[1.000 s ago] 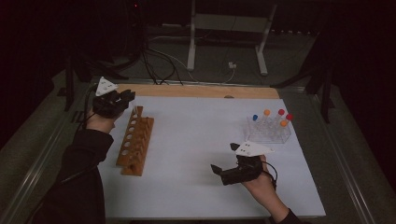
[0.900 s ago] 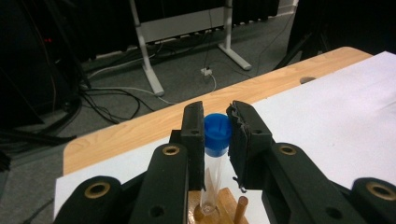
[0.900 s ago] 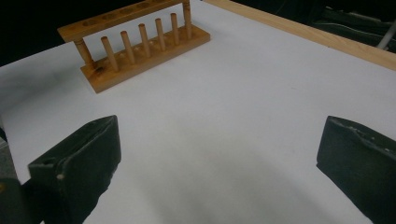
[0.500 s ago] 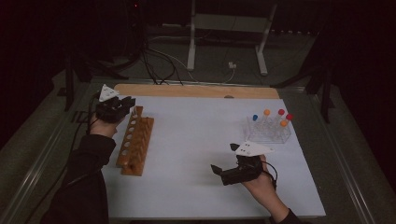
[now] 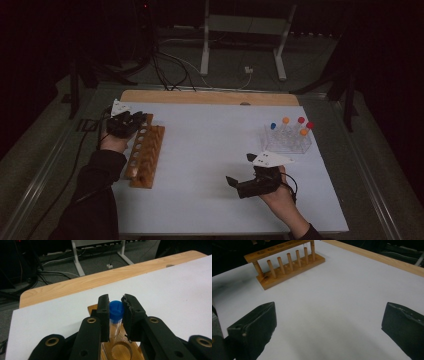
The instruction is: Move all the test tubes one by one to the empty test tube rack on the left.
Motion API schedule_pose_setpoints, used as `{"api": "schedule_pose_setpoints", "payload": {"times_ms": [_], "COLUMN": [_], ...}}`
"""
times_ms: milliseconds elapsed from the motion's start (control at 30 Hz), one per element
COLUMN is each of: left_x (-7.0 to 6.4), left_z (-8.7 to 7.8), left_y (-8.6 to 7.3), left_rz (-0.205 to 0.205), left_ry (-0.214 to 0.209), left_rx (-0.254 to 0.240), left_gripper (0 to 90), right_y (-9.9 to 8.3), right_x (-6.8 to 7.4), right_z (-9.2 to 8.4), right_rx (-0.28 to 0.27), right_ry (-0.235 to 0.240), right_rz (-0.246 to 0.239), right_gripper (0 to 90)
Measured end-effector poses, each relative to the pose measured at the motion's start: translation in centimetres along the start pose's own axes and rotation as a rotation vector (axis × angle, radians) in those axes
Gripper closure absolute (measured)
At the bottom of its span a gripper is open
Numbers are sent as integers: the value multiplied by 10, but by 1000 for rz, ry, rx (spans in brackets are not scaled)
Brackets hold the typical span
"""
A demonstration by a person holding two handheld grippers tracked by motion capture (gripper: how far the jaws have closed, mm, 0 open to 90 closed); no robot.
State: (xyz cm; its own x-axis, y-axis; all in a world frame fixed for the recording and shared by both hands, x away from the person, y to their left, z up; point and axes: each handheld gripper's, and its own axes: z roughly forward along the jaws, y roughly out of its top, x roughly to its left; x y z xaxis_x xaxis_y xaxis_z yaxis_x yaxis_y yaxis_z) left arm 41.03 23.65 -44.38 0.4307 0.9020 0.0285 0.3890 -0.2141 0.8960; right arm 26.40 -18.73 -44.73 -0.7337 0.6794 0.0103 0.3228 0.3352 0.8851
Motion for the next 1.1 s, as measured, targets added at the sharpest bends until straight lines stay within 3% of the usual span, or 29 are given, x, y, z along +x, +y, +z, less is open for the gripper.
{"api": "schedule_pose_setpoints", "payload": {"times_ms": [433, 767, 967, 1100], "left_x": [-2, -3, -5, -11], "left_z": [4, 3, -12, -27], "left_y": [-5, 0, 5, 13], "left_rz": [23, 8, -3, 5], "left_ry": [4, 7, 11, -31], "left_rx": [18, 57, 15, -2], "left_gripper": [772, 757, 545, 446], "right_y": [1, 3, 5, 8], "right_x": [0, 0, -2, -6], "right_z": [-1, -4, -6, -11], "right_rx": [-3, -12, -22, -48], "right_ry": [1, 4, -5, -8], "right_rz": [1, 3, 3, 22], "right_gripper": [0, 0, 0, 0]}}
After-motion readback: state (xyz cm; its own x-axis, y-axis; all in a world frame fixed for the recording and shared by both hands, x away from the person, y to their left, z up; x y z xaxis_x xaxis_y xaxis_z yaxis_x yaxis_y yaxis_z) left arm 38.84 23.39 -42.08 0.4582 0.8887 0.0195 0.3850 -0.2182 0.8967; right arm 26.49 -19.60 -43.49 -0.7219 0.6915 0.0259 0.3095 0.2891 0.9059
